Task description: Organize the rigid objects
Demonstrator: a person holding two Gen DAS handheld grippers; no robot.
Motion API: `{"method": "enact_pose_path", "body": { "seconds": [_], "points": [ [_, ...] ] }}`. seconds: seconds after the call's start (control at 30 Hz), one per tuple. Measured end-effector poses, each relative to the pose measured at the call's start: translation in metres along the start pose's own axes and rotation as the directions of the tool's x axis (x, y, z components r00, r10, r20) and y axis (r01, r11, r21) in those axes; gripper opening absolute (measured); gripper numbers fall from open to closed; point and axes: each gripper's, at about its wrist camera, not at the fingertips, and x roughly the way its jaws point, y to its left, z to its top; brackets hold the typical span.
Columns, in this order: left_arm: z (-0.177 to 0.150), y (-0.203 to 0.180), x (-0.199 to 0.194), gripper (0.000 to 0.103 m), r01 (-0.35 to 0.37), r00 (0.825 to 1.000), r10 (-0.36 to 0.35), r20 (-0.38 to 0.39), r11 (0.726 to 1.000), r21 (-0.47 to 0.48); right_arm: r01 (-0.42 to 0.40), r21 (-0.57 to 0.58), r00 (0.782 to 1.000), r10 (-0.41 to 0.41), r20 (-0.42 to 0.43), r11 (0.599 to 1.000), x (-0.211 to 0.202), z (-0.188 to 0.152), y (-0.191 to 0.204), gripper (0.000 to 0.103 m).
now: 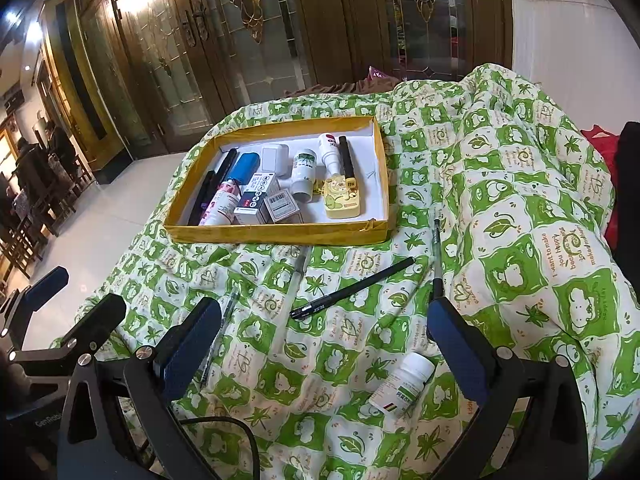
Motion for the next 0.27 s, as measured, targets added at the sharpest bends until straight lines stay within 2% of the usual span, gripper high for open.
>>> {"method": "enact_pose_path", "body": {
  "seconds": [0.27],
  "points": [
    [0.0041, 0.0044, -0.0048, 0.103, 0.011, 1.000, -0.011, 0.029, 1.000, -0.016, -0.001, 0.000, 1.000, 0.001, -0.001, 1.000, -0.0012, -0.0003, -0.0004, 0.101]
  ]
}}
